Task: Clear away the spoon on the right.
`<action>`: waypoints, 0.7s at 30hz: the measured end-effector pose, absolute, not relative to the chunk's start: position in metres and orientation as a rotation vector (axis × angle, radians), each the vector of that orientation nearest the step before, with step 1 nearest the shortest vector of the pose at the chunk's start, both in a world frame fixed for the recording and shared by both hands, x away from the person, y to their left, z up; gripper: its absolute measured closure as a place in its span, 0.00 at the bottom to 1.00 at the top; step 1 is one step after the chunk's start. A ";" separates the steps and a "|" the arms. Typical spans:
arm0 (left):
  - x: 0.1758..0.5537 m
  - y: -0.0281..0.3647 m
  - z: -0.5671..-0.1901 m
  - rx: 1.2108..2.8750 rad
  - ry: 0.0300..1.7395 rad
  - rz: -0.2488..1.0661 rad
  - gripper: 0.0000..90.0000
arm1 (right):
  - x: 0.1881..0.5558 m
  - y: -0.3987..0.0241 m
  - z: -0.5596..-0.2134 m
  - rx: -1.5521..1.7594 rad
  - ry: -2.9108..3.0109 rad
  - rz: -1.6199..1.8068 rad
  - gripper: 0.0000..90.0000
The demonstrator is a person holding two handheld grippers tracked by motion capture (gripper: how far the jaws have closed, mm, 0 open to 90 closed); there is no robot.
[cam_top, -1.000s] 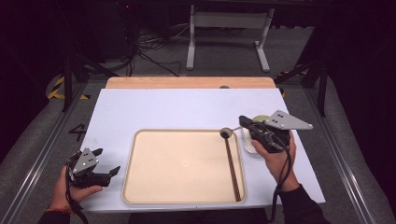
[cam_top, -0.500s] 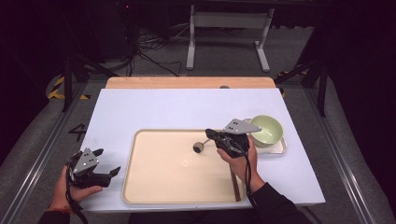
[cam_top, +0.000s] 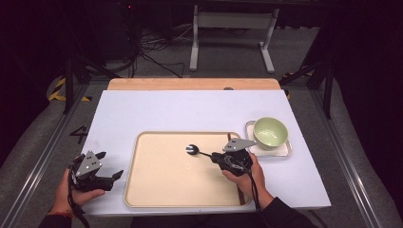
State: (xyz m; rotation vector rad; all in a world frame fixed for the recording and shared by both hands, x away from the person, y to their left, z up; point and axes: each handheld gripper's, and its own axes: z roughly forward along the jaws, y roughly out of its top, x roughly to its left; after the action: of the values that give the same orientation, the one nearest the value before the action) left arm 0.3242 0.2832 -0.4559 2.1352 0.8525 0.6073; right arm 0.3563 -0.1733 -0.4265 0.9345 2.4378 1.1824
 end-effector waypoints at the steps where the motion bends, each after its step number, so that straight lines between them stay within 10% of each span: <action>1: 0.324 0.283 -0.456 2.134 0.855 0.609 0.13 | 0.352 -0.172 -0.430 0.930 2.462 1.162 0.90; 21: 0.325 0.283 -0.457 2.147 0.849 0.610 0.13 | 0.360 -0.145 -0.429 0.672 2.569 1.076 1.00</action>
State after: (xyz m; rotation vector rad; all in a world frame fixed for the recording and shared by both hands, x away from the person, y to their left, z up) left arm 0.3251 0.2830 -0.4570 2.1473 0.8486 0.6099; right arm 0.3597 -0.1454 -0.4288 0.6723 2.5694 1.0759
